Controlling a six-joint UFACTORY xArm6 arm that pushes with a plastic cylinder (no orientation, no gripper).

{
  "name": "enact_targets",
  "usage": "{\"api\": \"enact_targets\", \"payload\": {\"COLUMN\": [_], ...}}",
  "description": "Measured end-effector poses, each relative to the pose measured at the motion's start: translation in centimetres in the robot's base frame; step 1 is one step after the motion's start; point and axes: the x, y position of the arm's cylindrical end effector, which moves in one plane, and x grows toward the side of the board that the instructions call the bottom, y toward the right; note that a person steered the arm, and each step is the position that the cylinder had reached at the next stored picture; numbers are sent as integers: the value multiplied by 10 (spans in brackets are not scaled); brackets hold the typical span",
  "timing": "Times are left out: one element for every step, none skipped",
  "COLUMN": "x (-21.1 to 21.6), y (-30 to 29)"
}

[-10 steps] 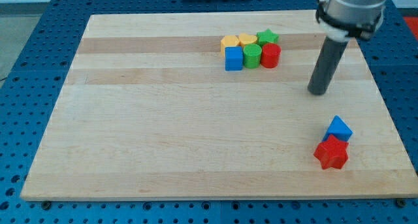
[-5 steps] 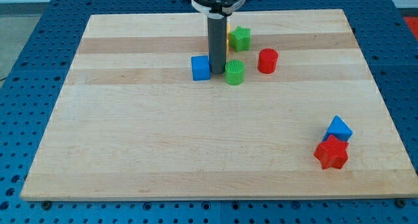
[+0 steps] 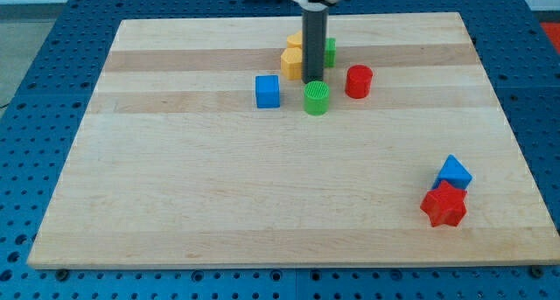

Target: Drag the green circle into the left side of the red star

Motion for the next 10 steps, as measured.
{"api": "enact_targets", "payload": {"x": [45,90,82,50,57,105,141,120,110,127], "y": [11,11,11,8,-21,-22,-20,-20,-53,-88]}}
